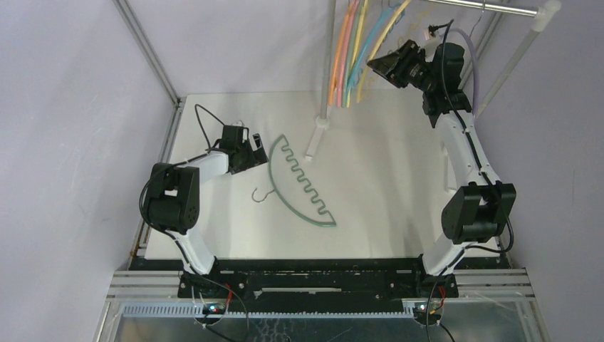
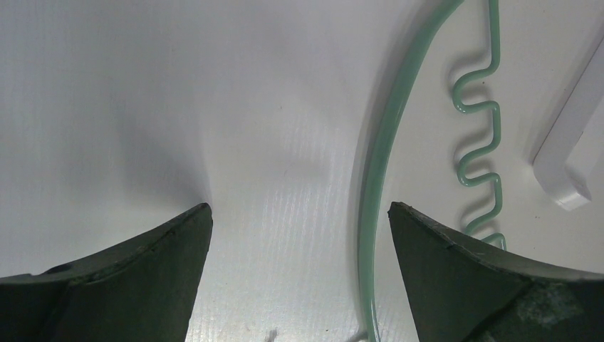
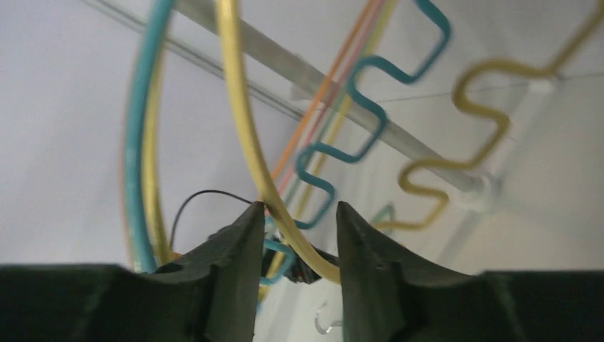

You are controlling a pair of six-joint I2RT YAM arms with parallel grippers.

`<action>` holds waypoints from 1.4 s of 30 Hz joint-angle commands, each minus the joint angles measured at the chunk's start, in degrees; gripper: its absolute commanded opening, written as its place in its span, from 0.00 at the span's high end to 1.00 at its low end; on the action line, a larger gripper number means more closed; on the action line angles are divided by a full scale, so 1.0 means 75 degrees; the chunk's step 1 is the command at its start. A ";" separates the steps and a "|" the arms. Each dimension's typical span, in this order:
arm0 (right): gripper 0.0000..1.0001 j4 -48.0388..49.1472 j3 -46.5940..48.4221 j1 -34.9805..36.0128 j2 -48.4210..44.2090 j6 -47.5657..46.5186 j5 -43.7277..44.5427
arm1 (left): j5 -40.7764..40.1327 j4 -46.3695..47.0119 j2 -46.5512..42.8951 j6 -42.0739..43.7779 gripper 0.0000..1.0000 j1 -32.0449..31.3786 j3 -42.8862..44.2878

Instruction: Organize the hangers

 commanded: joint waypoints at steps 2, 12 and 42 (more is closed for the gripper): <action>0.44 -0.1523 -0.0129 -0.0054 -0.0946 -0.0819 0.0954 | -0.0039 -0.0041 -0.0134 0.0044 0.01 0.0071 -0.0073; 0.22 -0.2880 -0.1118 -0.0163 -0.3311 -0.1736 0.1773 | -0.0007 -0.0222 -0.0166 0.0007 0.01 0.0076 0.0225; 0.30 -0.3908 -0.2294 0.6466 -0.0276 -0.6196 0.3767 | 0.0321 -0.0067 -0.0855 -0.1023 0.01 0.0973 -0.0258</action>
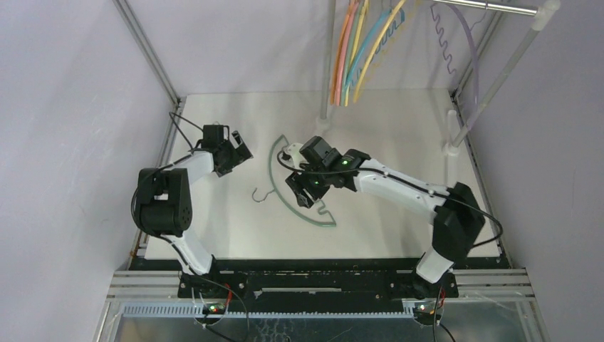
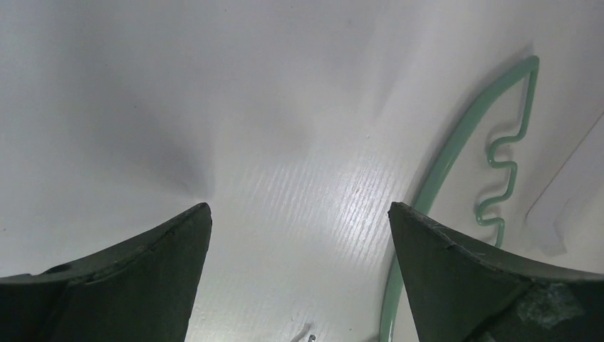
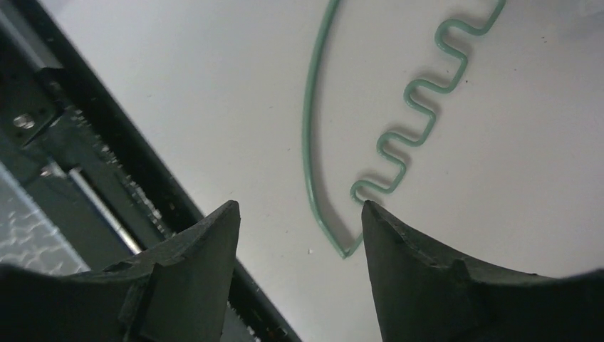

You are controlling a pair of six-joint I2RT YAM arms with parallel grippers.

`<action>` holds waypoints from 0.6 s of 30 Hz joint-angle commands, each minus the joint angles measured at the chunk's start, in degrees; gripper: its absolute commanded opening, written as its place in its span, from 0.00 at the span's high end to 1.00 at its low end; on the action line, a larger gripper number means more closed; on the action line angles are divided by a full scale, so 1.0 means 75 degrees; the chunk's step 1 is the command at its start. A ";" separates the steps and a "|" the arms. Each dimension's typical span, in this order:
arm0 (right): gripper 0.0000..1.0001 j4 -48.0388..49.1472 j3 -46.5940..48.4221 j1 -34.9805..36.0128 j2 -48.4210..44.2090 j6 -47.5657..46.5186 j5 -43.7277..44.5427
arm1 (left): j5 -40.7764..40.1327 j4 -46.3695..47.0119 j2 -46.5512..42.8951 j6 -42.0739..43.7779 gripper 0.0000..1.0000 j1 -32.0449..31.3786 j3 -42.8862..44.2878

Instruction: Organize the hangers

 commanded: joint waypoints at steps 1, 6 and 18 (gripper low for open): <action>0.30 0.1238 0.0039 0.0080 0.0541 -0.0078 0.0318 | 0.0112 0.0260 -0.0668 -0.0282 0.01 -0.0010 -0.0266; 0.32 0.1799 0.0008 0.0359 0.1565 -0.0055 0.0388 | 0.0162 0.0500 -0.0873 -0.0461 0.01 -0.0013 -0.0647; 0.35 0.1901 0.0762 0.0606 0.3242 0.0164 0.0787 | 0.0129 0.0854 -0.1633 -0.0653 0.01 -0.0009 -0.1137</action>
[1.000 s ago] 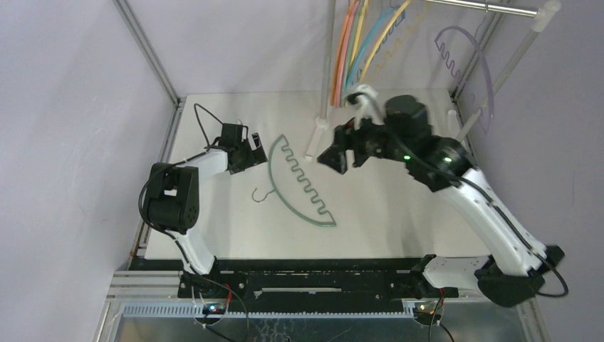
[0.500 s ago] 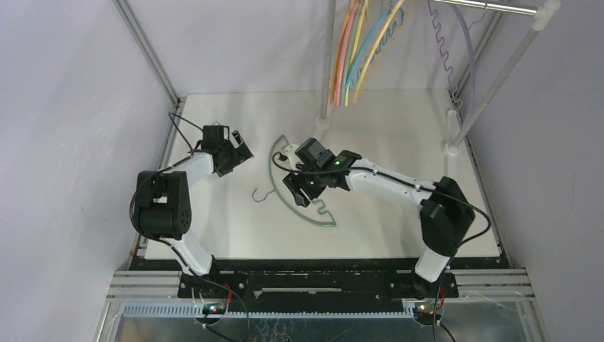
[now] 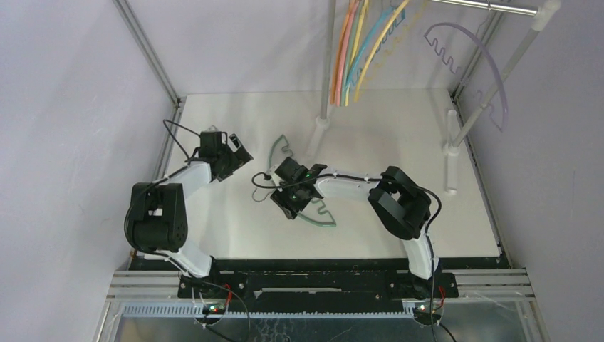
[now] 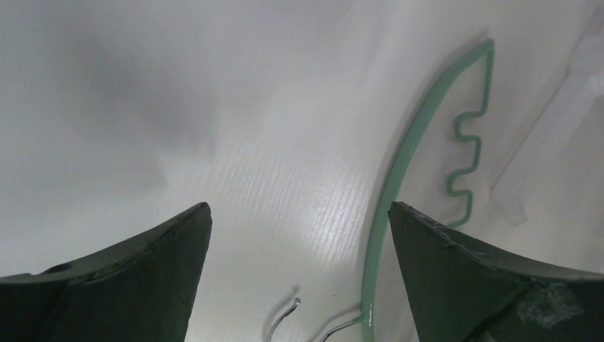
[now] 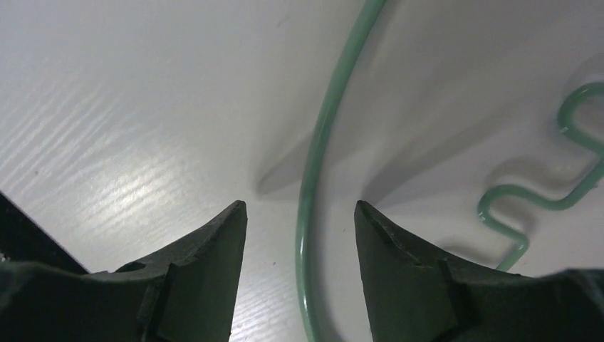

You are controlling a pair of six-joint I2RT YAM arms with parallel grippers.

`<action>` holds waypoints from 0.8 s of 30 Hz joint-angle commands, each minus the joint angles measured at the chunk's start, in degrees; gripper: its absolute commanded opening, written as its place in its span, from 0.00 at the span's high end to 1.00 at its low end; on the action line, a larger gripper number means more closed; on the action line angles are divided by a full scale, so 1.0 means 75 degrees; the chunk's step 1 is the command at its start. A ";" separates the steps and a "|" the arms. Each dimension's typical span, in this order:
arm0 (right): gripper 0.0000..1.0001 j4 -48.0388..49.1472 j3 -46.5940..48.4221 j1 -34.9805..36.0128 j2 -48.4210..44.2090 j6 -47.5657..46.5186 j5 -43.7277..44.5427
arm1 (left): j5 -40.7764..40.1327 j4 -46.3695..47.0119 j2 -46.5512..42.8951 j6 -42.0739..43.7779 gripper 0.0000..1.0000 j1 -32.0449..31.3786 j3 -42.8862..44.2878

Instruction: Organize the hangers

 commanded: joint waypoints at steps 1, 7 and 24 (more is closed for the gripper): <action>0.36 0.0374 0.0517 0.0089 0.0173 0.0120 0.0663 | 0.0083 0.0501 -0.0579 -0.0186 0.01 -0.0003 -0.0130; 0.40 0.0420 0.0381 0.0142 0.0612 0.0288 0.0920 | 0.0144 0.0700 -0.0775 -0.0282 0.01 0.0002 -0.0316; 0.84 0.0332 -0.0037 0.0321 0.0953 0.0316 0.1131 | 0.0100 0.0978 -0.1141 -0.0567 0.01 0.0081 -0.0886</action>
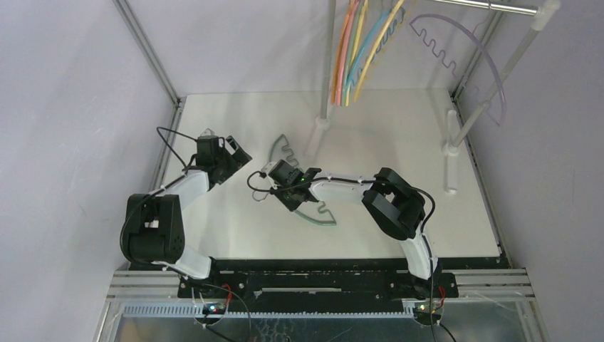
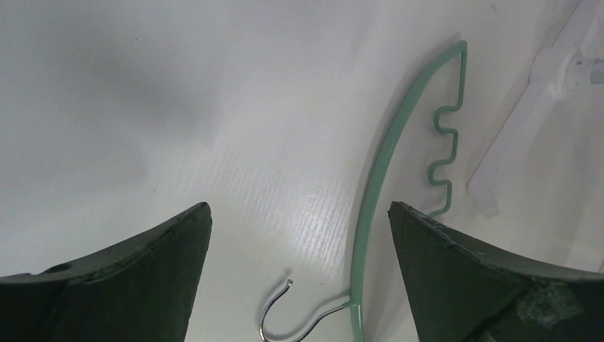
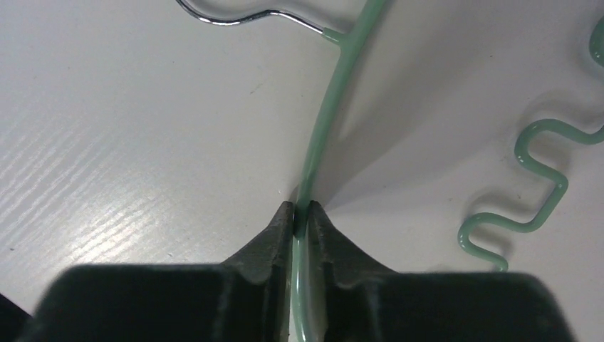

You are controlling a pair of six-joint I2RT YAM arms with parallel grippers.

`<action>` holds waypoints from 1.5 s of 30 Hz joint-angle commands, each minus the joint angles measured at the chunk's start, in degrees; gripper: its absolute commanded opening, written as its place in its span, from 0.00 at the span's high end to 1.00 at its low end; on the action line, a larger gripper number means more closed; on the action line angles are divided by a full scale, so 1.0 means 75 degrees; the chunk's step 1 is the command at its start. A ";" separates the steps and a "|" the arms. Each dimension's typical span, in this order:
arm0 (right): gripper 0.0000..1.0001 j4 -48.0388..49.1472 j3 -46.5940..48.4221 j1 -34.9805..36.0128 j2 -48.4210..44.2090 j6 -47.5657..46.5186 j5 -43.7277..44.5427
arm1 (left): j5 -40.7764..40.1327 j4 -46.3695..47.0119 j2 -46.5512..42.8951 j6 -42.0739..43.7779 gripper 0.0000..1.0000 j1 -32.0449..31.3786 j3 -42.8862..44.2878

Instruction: Organize the hangers

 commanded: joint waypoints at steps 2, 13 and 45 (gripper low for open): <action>1.00 -0.0384 -0.0260 0.0043 0.0581 0.0036 -0.0222 | 0.0092 0.0379 -0.0363 -0.0175 0.01 0.0088 -0.0198; 1.00 -0.0214 0.0130 -0.1122 -0.0284 0.0736 -0.1571 | 0.0287 -0.0037 -0.1192 0.0053 0.03 0.0112 -0.0266; 1.00 -0.0406 0.0768 -0.1512 -0.1075 0.1458 -0.4550 | 0.1650 0.1537 0.0187 -0.1005 0.05 -0.0397 0.0572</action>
